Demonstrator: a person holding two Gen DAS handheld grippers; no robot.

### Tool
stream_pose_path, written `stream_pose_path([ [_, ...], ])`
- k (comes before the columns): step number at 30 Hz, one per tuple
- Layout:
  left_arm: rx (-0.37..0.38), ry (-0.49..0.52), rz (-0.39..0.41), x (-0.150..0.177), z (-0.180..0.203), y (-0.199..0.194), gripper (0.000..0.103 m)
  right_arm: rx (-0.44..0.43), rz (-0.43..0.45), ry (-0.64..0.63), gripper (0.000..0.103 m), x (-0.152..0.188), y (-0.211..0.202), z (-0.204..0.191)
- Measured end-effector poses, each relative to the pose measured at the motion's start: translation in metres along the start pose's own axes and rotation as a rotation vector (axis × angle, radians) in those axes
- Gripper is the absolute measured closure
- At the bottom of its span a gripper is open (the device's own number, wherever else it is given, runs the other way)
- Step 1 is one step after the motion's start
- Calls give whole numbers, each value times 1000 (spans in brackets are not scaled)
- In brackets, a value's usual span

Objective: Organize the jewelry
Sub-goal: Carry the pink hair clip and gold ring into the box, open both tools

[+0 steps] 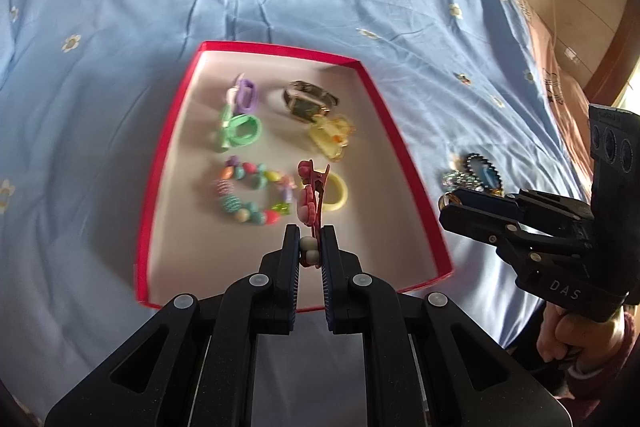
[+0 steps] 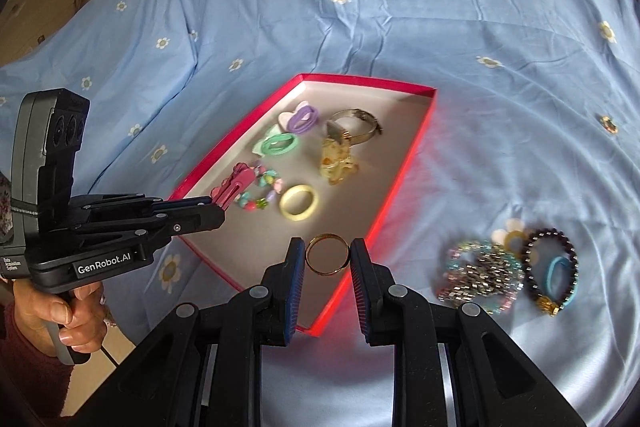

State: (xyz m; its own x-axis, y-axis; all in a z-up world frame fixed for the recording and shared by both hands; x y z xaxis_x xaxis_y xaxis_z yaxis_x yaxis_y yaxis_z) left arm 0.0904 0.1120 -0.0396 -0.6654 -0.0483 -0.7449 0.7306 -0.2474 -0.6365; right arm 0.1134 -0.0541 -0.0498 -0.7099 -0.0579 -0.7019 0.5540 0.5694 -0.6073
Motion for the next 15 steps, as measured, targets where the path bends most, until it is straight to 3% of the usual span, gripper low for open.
stream_pose_path([
  [15, -128, -32, -27, 5, -47, 14, 94, -35, -82, -48, 80, 3, 56, -20],
])
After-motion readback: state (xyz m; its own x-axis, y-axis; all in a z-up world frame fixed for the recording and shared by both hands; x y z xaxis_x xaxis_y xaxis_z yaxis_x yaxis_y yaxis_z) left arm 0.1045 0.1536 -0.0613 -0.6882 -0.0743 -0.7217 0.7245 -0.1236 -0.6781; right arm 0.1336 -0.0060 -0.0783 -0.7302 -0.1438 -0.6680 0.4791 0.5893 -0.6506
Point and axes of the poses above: each gripper's, at about its wrist camera, not at the fingertips, and y roughly the way its jaws point, z to its right, x to its underside, the point moved 1 cm from there along y, roughly the way its jaws point, and after that the axes turned 14 degrees about z, right-handed, at the moved point
